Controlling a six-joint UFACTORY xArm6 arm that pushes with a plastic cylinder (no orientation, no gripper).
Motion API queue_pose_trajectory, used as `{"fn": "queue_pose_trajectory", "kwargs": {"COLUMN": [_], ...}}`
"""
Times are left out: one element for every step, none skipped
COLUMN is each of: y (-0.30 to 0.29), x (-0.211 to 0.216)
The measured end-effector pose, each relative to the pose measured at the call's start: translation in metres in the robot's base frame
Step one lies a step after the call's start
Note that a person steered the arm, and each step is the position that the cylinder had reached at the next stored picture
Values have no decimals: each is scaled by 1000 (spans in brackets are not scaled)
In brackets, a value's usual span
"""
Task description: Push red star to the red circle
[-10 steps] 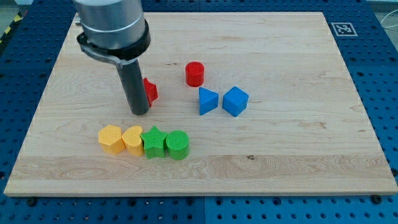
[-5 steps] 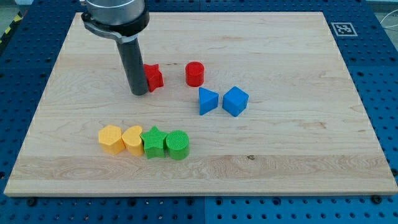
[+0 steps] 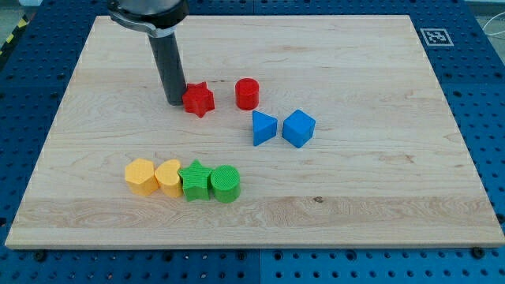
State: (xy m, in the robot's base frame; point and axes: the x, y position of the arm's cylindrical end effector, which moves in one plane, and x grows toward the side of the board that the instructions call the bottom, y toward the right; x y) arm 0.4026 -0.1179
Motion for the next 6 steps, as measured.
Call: {"fn": "queue_pose_trajectory", "kwargs": {"y": [5,12,23,34,46,50], "x": [0,0,0,0,0,0]}}
